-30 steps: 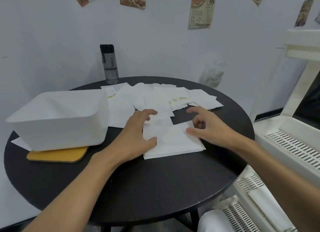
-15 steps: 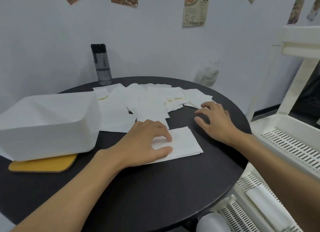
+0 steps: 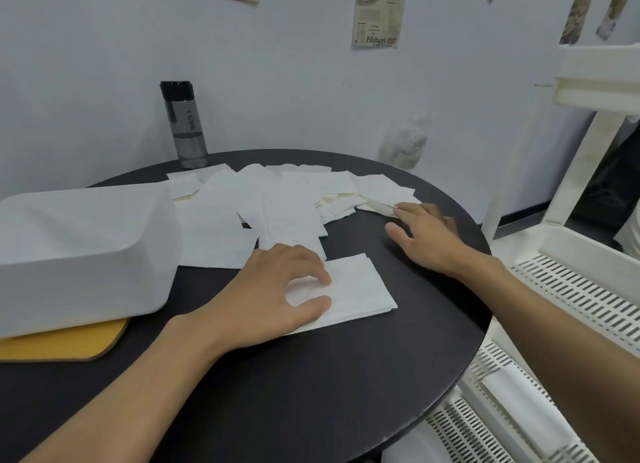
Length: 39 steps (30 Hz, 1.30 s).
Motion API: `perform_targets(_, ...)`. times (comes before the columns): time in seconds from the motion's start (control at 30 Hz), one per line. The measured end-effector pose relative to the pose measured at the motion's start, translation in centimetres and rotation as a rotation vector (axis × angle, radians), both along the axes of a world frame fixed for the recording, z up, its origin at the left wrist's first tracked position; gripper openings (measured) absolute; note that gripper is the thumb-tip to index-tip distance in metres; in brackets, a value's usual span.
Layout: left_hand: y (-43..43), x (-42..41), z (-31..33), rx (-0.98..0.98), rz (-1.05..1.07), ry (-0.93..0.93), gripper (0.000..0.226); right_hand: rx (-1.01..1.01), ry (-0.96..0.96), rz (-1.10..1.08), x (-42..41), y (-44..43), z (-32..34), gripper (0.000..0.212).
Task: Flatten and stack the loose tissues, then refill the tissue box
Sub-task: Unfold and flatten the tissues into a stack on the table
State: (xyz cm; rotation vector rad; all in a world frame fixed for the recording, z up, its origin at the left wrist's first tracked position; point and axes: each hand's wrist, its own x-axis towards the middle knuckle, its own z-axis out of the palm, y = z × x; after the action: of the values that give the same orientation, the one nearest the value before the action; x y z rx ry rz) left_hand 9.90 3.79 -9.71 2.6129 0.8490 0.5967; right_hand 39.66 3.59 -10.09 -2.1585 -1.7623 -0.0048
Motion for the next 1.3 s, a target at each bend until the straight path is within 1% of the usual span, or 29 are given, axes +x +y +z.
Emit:
perform_targets(0.13,-0.1,-0.1,-0.1,-0.012,0.006,-0.005,0.048,0.07,-0.007,0.017,-0.1,-0.4,0.0,0.043)
perform_targets(0.23,-0.1,-0.1,-0.2,-0.018,0.011,-0.01,0.047,0.226,0.013,0.053,-0.3,-0.9,0.1,0.038)
perform_targets(0.37,-0.1,0.0,-0.2,-0.03,0.015,-0.019,0.047,0.471,0.137,0.123,-0.7,-2.1,0.2,0.03)
perform_targets(0.5,-0.1,0.0,-0.3,-0.019,0.023,-0.021,0.044,0.627,0.323,0.139,-1.6,-3.4,1.0,0.026)
perform_targets(0.57,0.0,0.0,-0.4,-0.012,0.045,-0.046,0.033,0.685,0.385,0.144,-2.1,-3.8,1.6,0.025)
perform_targets(0.63,0.2,-0.1,-0.5,-0.014,0.085,-0.122,0.016,0.728,0.448,0.133,-2.7,-4.2,2.3,0.026)
perform_targets(0.67,0.3,-0.2,-0.5,-0.021,0.109,-0.172,0.012,0.746,0.483,0.126,-3.0,-4.3,2.8,0.027)
perform_targets(0.77,0.2,-0.3,-0.1,-0.072,0.205,-0.333,0.008,0.79,0.62,0.155,-4.0,-5.0,3.9,0.027)
perform_targets(0.83,0.1,-0.3,0.2,-0.131,0.265,-0.419,0.014,0.796,0.704,0.187,-4.7,-5.3,4.4,0.028)
perform_targets(0.97,0.1,-0.1,0.9,-0.248,0.299,-0.6,0.036,0.781,0.862,0.253,-6.2,-5.7,4.9,0.03)
perform_targets(1.1,-0.3,-0.1,1.9,-0.45,0.321,-0.763,0.06,0.74,1.01,0.309,-7.7,-5.9,4.8,0.031)
perform_targets(1.2,-0.4,-0.3,2.2,-0.493,0.331,-0.857,0.062,0.691,1.064,0.311,-8.3,-5.8,4.3,0.03)
perform_targets(1.3,-0.3,-0.4,2.3,-0.465,0.322,-0.909,0.058,0.657,1.113,0.295,-8.6,-5.8,3.8,0.027)
